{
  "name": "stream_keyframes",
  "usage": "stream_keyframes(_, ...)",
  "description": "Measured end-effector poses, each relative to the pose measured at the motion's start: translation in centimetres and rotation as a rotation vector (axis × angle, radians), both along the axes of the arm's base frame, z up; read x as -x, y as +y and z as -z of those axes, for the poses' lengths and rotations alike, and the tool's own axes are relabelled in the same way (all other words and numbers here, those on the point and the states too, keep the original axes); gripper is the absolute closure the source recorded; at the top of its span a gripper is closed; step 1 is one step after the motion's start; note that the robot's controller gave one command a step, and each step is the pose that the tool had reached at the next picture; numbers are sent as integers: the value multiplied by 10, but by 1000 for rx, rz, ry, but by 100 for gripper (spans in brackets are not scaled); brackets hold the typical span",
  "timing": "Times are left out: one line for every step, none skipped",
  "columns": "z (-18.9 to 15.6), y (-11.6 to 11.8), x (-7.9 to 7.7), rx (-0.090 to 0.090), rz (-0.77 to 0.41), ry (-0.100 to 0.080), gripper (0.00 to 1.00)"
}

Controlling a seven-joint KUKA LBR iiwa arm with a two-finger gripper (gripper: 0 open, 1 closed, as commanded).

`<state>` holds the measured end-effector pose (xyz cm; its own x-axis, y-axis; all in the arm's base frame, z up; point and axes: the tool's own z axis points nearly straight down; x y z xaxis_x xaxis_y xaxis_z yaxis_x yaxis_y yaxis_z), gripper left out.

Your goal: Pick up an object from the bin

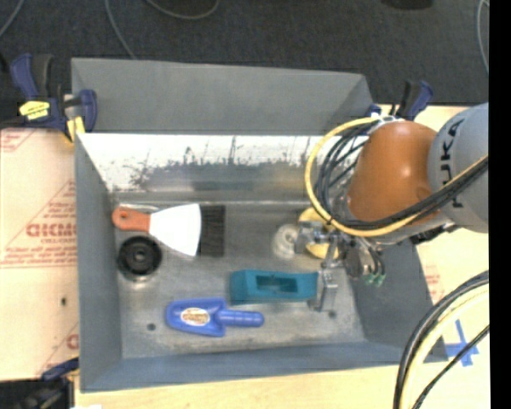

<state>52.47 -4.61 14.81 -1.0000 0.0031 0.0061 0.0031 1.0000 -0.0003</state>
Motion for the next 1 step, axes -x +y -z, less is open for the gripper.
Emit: stream_keyframes(-4,0,-2,1,-1,-8,0)
